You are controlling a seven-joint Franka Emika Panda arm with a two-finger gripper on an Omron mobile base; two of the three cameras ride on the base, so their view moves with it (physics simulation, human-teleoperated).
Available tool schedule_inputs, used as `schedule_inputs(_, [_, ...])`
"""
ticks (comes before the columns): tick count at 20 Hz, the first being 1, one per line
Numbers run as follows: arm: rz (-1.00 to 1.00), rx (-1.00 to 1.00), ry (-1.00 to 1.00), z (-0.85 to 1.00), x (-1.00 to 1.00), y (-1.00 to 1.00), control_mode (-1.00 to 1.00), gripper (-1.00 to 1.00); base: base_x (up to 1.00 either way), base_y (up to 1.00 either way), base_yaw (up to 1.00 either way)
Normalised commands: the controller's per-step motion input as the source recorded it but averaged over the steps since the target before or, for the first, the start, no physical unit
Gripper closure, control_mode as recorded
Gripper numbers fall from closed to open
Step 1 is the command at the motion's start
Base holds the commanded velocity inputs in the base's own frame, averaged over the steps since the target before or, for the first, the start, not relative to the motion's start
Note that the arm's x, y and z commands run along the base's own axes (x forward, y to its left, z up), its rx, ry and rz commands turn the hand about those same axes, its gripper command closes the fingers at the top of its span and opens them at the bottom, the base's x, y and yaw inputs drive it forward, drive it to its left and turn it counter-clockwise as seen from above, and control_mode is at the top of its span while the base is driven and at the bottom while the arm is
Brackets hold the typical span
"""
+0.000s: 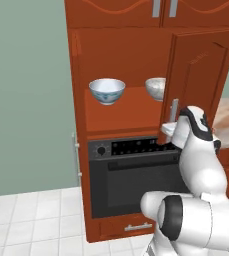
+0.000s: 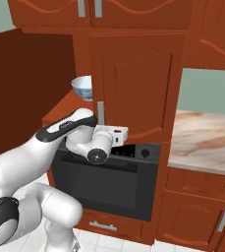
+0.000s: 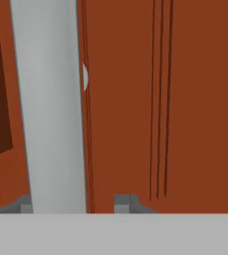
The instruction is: Move the bowls from the cabinet to the plates on the dining table.
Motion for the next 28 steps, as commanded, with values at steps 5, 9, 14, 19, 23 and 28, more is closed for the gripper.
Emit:
schedule_inputs(5, [0.00,0.00,0.00,0.19,-0.54,-0.86,-1.00,1.00,0.00,0.00,0.00])
schedule_inputs(9, [0.00,0.00,0.00,0.18,-0.52,-0.85,-1.00,1.00,0.00,0.00,0.00])
schedule_inputs(14, [0.00,0.02,0.00,0.09,-0.25,-0.48,-1.00,-1.00,0.00,0.00,0.00])
schedule_inputs(19, [0.00,0.00,-0.02,0.01,-0.12,-0.04,-1.00,-1.00,0.00,0.00,0.00])
schedule_inputs(23, [0.00,0.00,-0.07,0.17,-0.61,-0.21,-1.00,-1.00,0.00,0.00,0.00])
schedule_inputs(28, [0.00,-0.03,-0.10,0.19,-0.76,-0.14,-1.00,-1.00,0.00,0.00,0.00])
